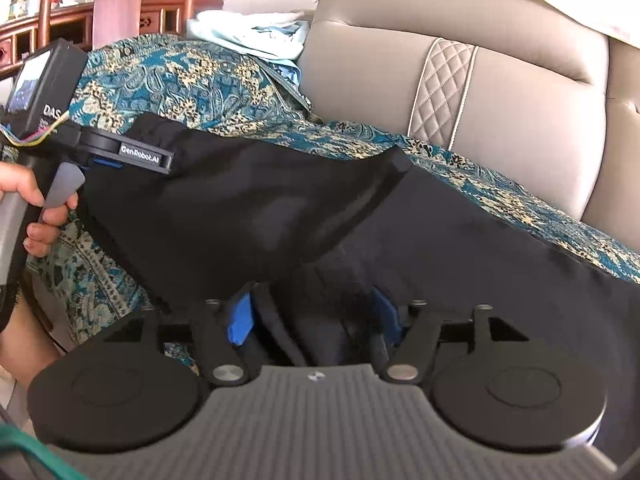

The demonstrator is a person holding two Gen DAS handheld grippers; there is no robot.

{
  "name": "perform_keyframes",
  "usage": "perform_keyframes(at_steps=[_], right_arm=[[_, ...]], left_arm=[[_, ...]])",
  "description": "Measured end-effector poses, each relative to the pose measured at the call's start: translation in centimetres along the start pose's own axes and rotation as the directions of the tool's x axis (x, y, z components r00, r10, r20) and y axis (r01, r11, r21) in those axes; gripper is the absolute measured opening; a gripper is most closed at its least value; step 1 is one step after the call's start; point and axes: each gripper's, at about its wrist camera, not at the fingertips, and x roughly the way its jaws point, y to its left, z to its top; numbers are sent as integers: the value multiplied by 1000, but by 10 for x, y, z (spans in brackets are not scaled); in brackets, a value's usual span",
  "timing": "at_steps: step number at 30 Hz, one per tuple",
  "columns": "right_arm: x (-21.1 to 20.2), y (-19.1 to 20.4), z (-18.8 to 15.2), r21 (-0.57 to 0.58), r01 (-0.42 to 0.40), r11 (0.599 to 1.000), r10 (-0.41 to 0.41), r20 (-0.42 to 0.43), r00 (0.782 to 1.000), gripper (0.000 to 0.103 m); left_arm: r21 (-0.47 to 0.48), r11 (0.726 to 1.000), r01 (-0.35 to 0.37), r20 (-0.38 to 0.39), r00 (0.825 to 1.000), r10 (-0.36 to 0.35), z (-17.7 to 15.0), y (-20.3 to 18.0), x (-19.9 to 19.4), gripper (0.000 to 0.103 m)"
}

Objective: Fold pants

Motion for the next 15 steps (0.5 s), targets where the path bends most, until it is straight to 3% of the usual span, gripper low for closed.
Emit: perform_keyframes(at_steps=[3, 6, 10, 15], right_arm=[[-5, 0, 1, -4, -23, 1000, 23, 15, 1000, 89], [-12, 1, 3, -42, -17, 999, 19, 53, 998, 93], [-17, -10, 7, -10, -2, 1000, 2, 67, 998, 102], [-24, -35, 10, 91, 80, 993, -90, 106, 990, 103]], left_arm=[[-1, 1000, 5, -5, 1000, -5, -2, 0, -1, 102], [1, 1000, 10, -1, 1000, -10, -4, 1, -3, 102], [-2, 1000, 13, 1, 1000, -13, -5, 1, -4, 102], [-5, 1000, 10, 4, 1000, -10, -7, 0, -5, 103]])
